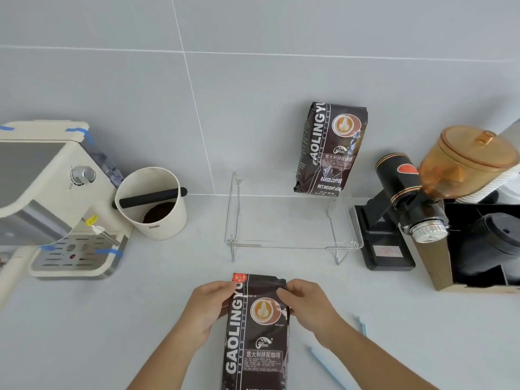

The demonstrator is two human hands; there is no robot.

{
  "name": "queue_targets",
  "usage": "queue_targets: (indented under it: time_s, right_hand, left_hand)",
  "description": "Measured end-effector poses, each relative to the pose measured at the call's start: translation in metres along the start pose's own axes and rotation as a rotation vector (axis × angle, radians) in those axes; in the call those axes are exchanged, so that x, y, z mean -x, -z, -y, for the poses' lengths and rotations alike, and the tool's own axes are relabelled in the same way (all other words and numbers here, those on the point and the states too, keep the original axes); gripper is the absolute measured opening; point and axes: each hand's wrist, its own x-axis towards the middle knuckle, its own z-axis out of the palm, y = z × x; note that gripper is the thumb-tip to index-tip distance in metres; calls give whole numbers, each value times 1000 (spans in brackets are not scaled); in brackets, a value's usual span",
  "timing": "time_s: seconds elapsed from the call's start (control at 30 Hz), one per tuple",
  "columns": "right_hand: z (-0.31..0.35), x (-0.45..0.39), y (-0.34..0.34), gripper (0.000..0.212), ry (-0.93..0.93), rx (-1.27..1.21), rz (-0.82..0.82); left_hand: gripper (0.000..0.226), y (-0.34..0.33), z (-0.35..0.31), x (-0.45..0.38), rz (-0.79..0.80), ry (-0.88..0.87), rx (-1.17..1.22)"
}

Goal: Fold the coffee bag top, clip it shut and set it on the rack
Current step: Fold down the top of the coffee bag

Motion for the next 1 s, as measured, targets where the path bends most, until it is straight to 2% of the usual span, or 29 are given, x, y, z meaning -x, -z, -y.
queue_targets:
  time_s: [0.2,0.37,0.5,0.67,0.87,1.0]
  right_hand:
    - [12,43,-5,38,186,-61,2]
    - [16,75,-5,41,285,-120,20]
    - [26,90,0,42,349,-117,23]
    - [31,102,13,23,444,-90,-2]
    - [29,110,19,32,460,-1,-41]
    - [28,115,19,19,457,50,-66]
  left_hand:
    - [20,10,-4,37,75,-45,114]
    - [20,12,-4,67,74,-160,200]
    - [29,8,-10,86,91,-266,235]
    - [25,-3,-14,102,115,-353,234]
    - [19,-7,-16,112,91,-389,127]
    - [12,-10,-17,113,27,-392,64]
